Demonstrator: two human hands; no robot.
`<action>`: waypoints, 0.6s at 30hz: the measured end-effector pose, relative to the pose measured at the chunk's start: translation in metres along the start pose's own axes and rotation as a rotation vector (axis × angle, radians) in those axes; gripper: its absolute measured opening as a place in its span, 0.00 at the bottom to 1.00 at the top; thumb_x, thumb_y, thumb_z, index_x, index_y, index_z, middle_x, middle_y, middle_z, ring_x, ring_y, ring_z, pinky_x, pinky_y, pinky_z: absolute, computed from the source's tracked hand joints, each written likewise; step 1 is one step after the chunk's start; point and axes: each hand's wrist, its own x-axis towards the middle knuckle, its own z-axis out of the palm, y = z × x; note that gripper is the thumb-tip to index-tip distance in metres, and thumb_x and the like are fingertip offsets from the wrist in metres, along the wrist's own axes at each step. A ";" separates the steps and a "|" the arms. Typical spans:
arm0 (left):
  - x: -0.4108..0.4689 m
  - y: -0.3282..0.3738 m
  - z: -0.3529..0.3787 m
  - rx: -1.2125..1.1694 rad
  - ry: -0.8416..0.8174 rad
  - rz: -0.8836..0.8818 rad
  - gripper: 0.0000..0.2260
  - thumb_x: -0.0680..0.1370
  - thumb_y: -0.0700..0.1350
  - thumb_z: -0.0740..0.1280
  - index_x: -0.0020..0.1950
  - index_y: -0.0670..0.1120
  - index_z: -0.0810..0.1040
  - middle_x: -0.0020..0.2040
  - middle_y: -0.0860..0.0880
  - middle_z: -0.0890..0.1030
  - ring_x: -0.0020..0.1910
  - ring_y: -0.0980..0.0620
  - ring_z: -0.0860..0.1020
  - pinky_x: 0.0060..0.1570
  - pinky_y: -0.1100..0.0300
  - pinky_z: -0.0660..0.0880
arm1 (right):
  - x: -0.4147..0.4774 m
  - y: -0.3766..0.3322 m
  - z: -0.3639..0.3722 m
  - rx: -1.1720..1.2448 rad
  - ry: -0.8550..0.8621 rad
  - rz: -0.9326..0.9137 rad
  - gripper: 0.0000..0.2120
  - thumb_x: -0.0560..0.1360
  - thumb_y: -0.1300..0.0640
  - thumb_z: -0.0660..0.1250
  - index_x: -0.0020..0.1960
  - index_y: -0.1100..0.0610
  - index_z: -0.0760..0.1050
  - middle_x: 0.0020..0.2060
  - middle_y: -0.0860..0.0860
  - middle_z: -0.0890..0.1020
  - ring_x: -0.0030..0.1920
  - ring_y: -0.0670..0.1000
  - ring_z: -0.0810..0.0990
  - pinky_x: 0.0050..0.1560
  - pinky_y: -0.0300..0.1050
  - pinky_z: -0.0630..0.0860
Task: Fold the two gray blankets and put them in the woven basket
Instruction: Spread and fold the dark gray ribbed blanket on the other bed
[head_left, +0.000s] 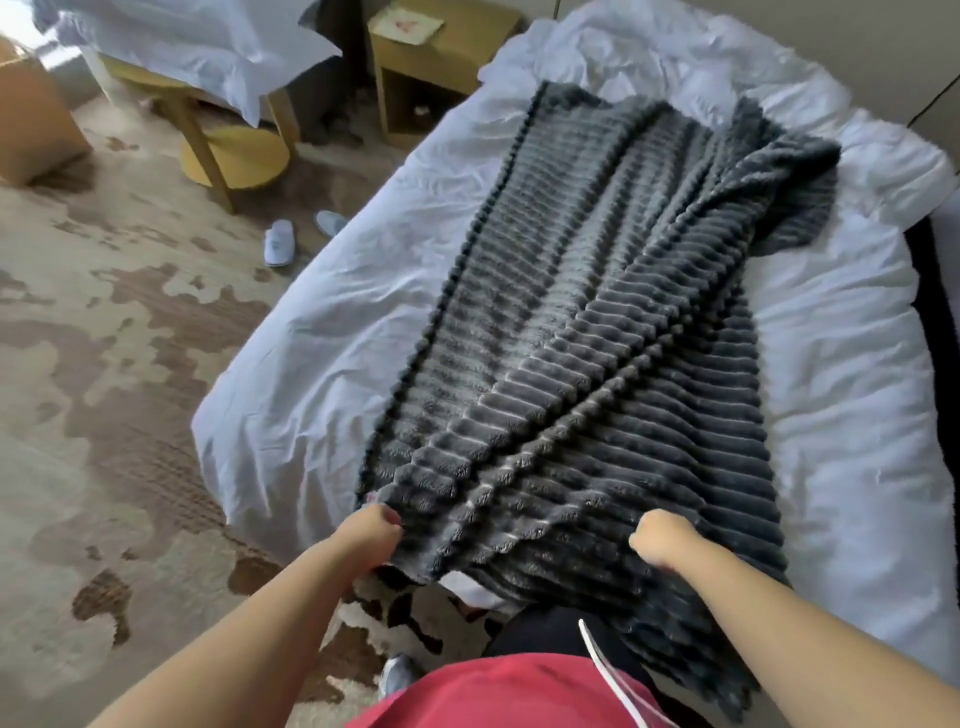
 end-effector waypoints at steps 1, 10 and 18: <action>0.010 0.002 -0.003 -0.035 0.023 0.001 0.06 0.77 0.39 0.59 0.42 0.45 0.73 0.42 0.44 0.77 0.40 0.50 0.73 0.45 0.58 0.74 | 0.013 -0.010 -0.012 -0.006 0.009 -0.038 0.09 0.76 0.59 0.57 0.44 0.60 0.74 0.40 0.54 0.77 0.47 0.55 0.79 0.32 0.40 0.66; 0.089 0.050 -0.019 -0.373 0.138 -0.162 0.14 0.78 0.42 0.58 0.63 0.47 0.75 0.58 0.48 0.80 0.49 0.51 0.78 0.47 0.62 0.72 | 0.119 -0.113 -0.124 0.130 0.148 -0.333 0.08 0.76 0.60 0.58 0.48 0.54 0.76 0.44 0.50 0.77 0.48 0.53 0.75 0.44 0.41 0.68; 0.171 0.127 0.005 -0.304 0.216 -0.168 0.16 0.75 0.45 0.61 0.63 0.53 0.73 0.60 0.49 0.80 0.60 0.44 0.76 0.60 0.50 0.72 | 0.241 -0.184 -0.175 0.599 -0.032 -0.059 0.24 0.79 0.46 0.57 0.66 0.62 0.70 0.65 0.60 0.74 0.62 0.59 0.75 0.57 0.49 0.72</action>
